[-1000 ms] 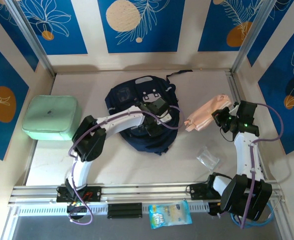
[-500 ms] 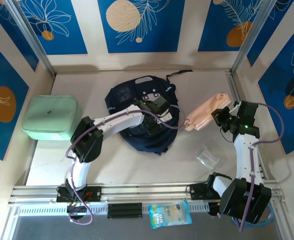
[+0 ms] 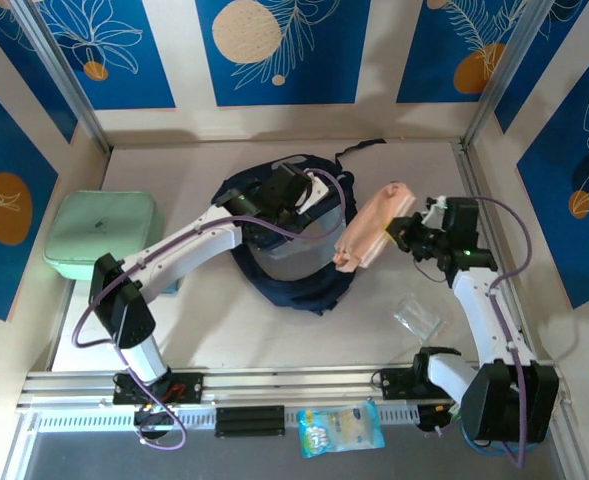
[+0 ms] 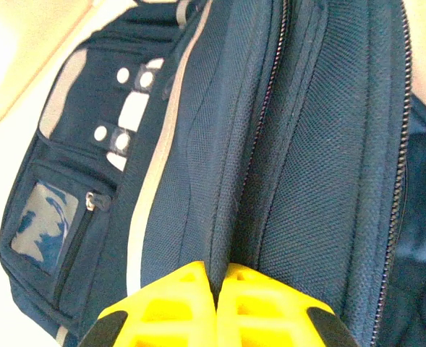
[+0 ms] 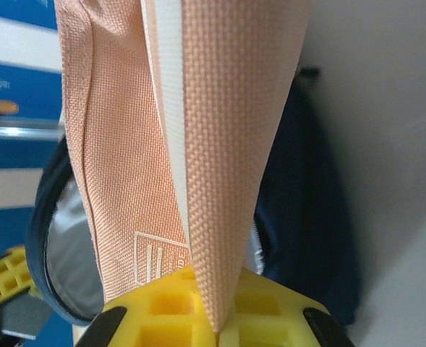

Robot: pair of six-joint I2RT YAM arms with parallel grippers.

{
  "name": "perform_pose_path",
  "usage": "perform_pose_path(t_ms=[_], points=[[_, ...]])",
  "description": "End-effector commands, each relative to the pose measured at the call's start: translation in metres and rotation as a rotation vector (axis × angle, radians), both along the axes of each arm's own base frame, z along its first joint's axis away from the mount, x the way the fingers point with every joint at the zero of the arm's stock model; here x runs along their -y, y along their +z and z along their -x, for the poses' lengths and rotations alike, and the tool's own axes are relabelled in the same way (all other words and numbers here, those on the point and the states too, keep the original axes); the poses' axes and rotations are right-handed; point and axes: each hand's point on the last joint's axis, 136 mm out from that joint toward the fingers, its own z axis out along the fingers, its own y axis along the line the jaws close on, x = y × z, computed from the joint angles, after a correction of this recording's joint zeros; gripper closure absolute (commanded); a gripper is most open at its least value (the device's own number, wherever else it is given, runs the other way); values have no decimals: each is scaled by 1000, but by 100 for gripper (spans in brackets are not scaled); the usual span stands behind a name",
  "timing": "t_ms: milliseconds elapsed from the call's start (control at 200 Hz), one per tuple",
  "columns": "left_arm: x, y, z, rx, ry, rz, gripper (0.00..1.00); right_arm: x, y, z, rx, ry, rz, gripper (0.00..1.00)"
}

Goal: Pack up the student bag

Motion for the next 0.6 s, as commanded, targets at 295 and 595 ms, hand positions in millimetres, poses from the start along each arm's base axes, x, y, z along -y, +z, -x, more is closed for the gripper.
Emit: perform_pose_path(t_ms=[295,595], points=[[45,97,-10,133,-38,325,100,-89,-37,-26,-195,-38,-72,100],[49,111,-13,147,-28,369,100,-135,-45,-76,-197,-172,-144,100]])
